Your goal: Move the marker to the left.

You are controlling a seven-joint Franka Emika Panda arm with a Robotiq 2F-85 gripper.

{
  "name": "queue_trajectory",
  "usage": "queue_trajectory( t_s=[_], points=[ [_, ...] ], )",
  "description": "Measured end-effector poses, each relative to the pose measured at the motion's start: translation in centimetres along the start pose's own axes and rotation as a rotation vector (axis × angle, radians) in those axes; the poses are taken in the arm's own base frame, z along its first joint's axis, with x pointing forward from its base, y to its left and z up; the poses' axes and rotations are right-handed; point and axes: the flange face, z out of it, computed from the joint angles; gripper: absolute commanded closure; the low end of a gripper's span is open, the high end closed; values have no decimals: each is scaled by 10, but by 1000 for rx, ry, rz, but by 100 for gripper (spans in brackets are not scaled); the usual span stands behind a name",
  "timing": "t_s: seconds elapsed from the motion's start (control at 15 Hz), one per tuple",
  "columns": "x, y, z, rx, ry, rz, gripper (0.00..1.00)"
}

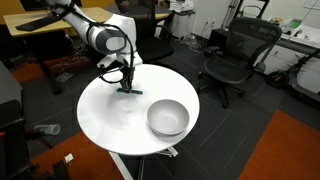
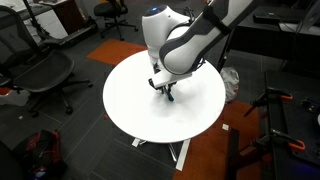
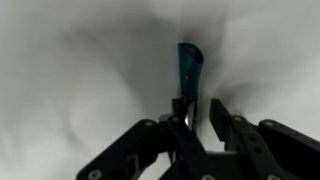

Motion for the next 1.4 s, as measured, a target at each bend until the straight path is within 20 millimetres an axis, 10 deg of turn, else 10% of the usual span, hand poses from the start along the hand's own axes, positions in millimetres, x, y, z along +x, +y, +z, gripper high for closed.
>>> queue_trajectory(
  t_s=[0.47,1.4],
  points=[
    [2,-2,-9,12,10,-3,95],
    [-23,-38,-118,-24,-25,-52,95]
  ],
)
